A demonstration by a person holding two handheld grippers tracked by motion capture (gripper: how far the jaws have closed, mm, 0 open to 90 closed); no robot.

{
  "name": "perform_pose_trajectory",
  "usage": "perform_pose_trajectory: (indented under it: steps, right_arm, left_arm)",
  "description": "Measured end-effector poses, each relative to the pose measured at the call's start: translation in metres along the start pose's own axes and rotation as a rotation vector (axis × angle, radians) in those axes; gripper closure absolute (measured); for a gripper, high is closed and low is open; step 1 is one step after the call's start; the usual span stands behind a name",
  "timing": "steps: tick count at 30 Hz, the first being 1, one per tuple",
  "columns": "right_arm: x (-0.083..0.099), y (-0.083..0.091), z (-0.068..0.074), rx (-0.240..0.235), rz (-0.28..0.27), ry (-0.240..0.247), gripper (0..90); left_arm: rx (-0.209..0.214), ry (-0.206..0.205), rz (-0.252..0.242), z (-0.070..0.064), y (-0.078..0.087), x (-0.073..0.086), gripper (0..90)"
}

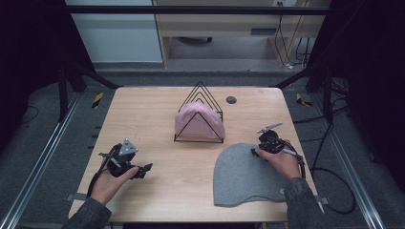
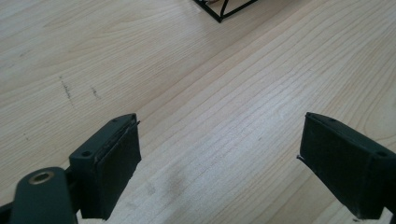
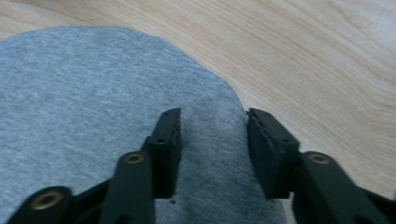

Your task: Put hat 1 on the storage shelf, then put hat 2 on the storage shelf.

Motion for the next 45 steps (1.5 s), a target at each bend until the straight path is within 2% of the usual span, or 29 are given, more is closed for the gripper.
perform_pose_trajectory:
  steps: [2,5,6,8,12,15,16,17,18,21,24,25,29,33,34,35,37,39,41,43,45]
  right_arm:
    - [0.0,0.001,0.001,-0.007,0.006,0.002,68.3]
    - [0.002,0.002,0.003,-0.043,0.008,0.007,84.2]
    - [0.002,0.003,0.005,-0.051,0.004,0.011,85.3]
    - [0.003,0.007,0.009,-0.07,-0.019,0.02,85.8]
    - [0.0,0.027,0.019,-0.086,-0.091,0.046,85.8]
    - [-0.002,0.047,0.03,-0.104,-0.148,0.094,85.9]
    - [-0.002,0.06,0.04,-0.118,-0.19,0.131,85.9]
    - [-0.002,0.06,0.04,-0.118,-0.19,0.131,85.9]
    - [-0.003,0.068,0.046,-0.124,-0.21,0.139,85.9]
    - [-0.005,0.09,0.063,-0.137,-0.262,0.197,86.0]
    - [-0.011,0.11,0.081,-0.157,-0.313,0.25,86.1]
    - [-0.013,0.116,0.086,-0.162,-0.328,0.267,86.1]
    - [-0.024,0.135,0.106,-0.171,-0.368,0.323,86.2]
    - [-0.037,0.149,0.125,-0.175,-0.388,0.376,86.2]
    - [-0.045,0.156,0.133,-0.173,-0.398,0.4,86.3]
    - [-0.045,0.156,0.133,-0.173,-0.398,0.4,86.3]
    - [-0.054,0.164,0.141,-0.178,-0.412,0.421,86.3]
    - [-0.062,0.171,0.149,-0.182,-0.424,0.442,86.3]
    - [-0.07,0.178,0.157,-0.192,-0.433,0.461,86.4]
    - [-0.077,0.183,0.164,-0.193,-0.437,0.481,86.4]
    - [-0.083,0.189,0.17,-0.204,-0.449,0.495,86.4]
  left_arm:
    - [-0.004,0.008,-0.001,0.002,-0.001,0.001,11.6]
    - [0.001,0.016,-0.003,0.003,-0.001,0.001,11.7]
    - [0.004,0.017,-0.002,0.003,-0.001,0.001,11.7]
    - [0.008,0.015,0.003,0.002,-0.002,0.001,11.6]
    - [0.022,0.016,0.007,0.0,-0.004,0.002,11.1]
    - [0.035,0.013,0.014,-0.001,-0.004,0.002,10.6]
    - [0.04,0.013,0.015,-0.002,-0.004,0.002,10.6]
    - [0.048,0.01,0.015,-0.003,-0.004,0.002,10.6]
    - [0.057,0.008,0.015,-0.004,-0.004,0.001,10.6]
    - [0.094,-0.009,0.01,-0.009,-0.003,-0.001,10.9]
    - [0.153,-0.019,-0.003,-0.016,0.0,-0.005,11.0]
    - [0.158,-0.029,-0.006,-0.019,0.001,-0.007,11.1]
    - [0.205,-0.067,-0.038,-0.029,0.009,-0.014,11.3]
    - [0.223,-0.109,-0.061,-0.037,0.018,-0.024,11.3]
    - [0.232,-0.119,-0.06,-0.039,0.02,-0.026,11.1]
    - [0.234,-0.133,-0.062,-0.04,0.022,-0.029,11.1]
    - [0.236,-0.141,-0.07,-0.042,0.026,-0.034,11.1]
    - [0.255,-0.157,-0.072,-0.045,0.03,-0.039,11.1]
    - [0.252,-0.175,-0.077,-0.047,0.034,-0.044,11.1]
    - [0.262,-0.176,-0.087,-0.048,0.038,-0.048,11.1]
    - [0.253,-0.181,-0.099,-0.048,0.041,-0.053,11.1]
Point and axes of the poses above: each handheld gripper's, and its own axes: y roughly backward along the jaws, x roughly out of its underside, z roughly to its left, the point moved 3 cm from there along -y, roughly forward along the jaws, and after that the axes turned 8 degrees about z, right-handed, at the moved point
